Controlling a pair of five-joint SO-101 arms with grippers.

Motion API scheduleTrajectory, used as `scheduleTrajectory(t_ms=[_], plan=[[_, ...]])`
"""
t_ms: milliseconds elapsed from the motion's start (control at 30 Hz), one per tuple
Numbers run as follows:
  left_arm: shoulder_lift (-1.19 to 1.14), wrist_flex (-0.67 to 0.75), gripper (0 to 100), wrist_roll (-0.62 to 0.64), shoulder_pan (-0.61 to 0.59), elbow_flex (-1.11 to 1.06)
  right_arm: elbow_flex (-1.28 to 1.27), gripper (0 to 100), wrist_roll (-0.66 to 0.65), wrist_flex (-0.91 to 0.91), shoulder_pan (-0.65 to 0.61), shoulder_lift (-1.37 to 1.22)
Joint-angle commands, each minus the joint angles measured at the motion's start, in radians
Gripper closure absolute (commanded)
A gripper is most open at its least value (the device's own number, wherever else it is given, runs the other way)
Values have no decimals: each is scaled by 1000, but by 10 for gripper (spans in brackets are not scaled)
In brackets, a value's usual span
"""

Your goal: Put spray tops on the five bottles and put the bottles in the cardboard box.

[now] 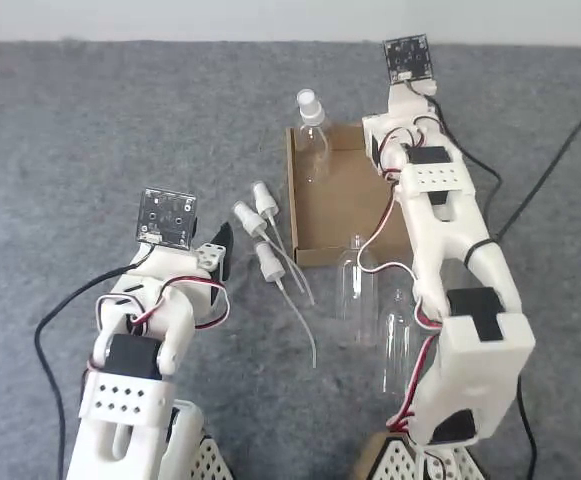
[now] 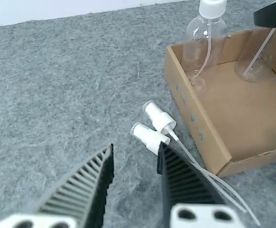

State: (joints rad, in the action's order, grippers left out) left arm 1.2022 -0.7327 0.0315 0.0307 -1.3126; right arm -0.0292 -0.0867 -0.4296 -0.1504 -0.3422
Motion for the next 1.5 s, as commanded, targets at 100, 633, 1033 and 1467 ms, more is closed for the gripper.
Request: scheduleTrajectory(t_ms=[100,633,1033,1467], plan=[[2,29,859,3,-5,8,74,775,6,-116,-1,217],[2,29,859,3,-5,8,66,778,6,-638,1,582],[2,28,859,3,-5,8,63,778,8,-1101,1,789],[2,26,859,3,-5,7,-781,778,8,-808,2,1294]])
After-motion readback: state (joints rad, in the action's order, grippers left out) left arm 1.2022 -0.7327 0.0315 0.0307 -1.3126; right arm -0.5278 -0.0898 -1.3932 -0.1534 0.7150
